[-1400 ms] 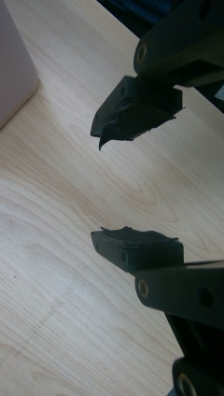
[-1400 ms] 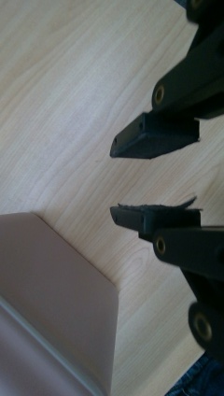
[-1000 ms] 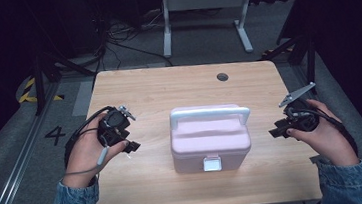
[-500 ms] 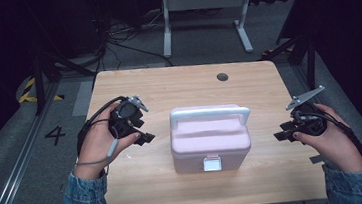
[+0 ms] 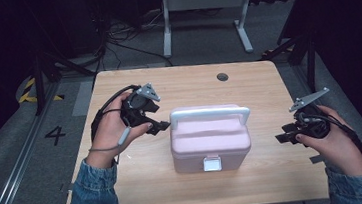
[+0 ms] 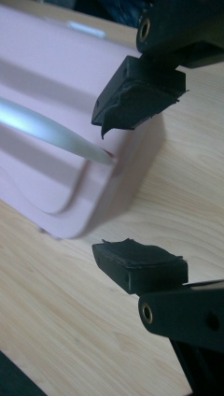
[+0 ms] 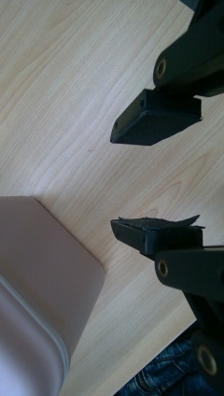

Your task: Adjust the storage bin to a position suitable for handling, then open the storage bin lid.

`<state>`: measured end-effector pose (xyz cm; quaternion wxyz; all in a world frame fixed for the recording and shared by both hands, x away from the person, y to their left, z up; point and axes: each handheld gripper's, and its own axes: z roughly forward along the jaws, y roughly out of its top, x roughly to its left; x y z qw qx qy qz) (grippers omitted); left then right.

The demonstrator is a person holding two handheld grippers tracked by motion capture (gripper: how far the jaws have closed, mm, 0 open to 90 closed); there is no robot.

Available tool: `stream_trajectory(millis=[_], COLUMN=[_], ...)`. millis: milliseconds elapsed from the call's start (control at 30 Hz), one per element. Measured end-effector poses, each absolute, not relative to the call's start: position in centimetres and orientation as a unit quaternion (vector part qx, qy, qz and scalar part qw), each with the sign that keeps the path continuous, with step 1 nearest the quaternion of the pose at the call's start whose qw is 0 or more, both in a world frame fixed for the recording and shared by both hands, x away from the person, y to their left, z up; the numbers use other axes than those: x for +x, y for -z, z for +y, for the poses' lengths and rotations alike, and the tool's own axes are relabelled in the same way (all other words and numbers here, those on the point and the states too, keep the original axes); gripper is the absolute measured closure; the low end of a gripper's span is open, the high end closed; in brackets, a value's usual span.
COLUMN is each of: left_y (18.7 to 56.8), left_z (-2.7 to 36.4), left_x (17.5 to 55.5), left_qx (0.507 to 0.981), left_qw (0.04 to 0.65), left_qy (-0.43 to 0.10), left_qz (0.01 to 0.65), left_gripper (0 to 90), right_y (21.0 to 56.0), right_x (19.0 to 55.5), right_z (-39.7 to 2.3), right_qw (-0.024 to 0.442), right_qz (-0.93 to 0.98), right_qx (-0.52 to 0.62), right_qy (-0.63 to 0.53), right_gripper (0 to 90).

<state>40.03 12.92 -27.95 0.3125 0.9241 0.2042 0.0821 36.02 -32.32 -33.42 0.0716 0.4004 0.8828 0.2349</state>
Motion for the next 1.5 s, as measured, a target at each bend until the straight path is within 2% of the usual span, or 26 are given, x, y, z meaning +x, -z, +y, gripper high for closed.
stream_trajectory(millis=[333, 467, 833, 933, 1067, 1367, 1500], left_y=[28.8, 29.5, 30.7, 30.5, 30.3, 29.5, 29.3], left_z=[10.4, 9.3, 7.7, 7.6, 7.5, 7.7, 8.0], left_x=[41.1, 41.1, 40.8, 40.4, 40.3, 41.2, 41.9], left_qx=[0.914, 0.917, 0.921, 0.918, 0.918, 0.914, 0.902], left_qw=[0.353, 0.351, 0.342, 0.348, 0.344, 0.354, 0.368], left_qy=[-0.096, -0.082, -0.091, -0.099, -0.114, -0.083, -0.063], left_qz=[0.175, 0.17, 0.163, 0.161, 0.161, 0.181, 0.216], left_gripper=[32.3, 36.2, 64.0, 79.9, 80.9, 80.1, 79.2], right_y=[33.5, 33.5, 33.8, 33.7, 33.6, 33.5, 33.4], right_x=[35.8, 35.8, 35.7, 35.4, 35.4, 34.8, 34.4], right_z=[-32.5, -32.5, -32.8, -33.0, -33.1, -33.1, -33.3], right_qw=[0.068, 0.069, 0.067, 0.069, 0.066, 0.076, 0.092], right_qz=[0.881, 0.881, 0.88, 0.878, 0.874, 0.859, 0.852], right_qx=[0.404, 0.403, 0.406, 0.408, 0.408, 0.398, 0.386], right_qy=[-0.238, -0.239, -0.237, -0.241, -0.256, -0.314, -0.34], right_gripper=[52.3, 52.3, 52.4, 52.4, 53.1, 56.7, 57.8])
